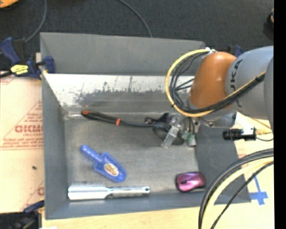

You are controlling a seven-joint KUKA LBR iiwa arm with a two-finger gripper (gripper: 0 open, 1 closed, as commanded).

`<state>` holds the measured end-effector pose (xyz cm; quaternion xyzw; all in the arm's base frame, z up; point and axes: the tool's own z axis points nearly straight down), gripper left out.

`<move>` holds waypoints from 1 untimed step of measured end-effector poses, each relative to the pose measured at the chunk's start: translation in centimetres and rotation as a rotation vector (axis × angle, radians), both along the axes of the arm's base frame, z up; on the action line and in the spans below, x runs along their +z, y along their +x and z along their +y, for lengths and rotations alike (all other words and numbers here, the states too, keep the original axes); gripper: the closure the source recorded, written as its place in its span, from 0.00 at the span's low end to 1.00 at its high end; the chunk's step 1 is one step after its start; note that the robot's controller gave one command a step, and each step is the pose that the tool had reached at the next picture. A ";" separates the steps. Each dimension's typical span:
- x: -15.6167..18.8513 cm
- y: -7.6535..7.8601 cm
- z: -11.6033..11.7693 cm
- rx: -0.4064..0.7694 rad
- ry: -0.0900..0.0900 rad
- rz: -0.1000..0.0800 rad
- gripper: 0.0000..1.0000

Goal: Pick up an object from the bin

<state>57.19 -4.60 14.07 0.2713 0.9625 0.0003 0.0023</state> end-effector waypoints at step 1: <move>1.4 0.1 0.0 0.001 0.000 -0.005 1.00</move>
Offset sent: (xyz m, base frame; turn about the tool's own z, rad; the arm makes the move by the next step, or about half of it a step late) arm 0.0001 0.0001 0.0466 0.0000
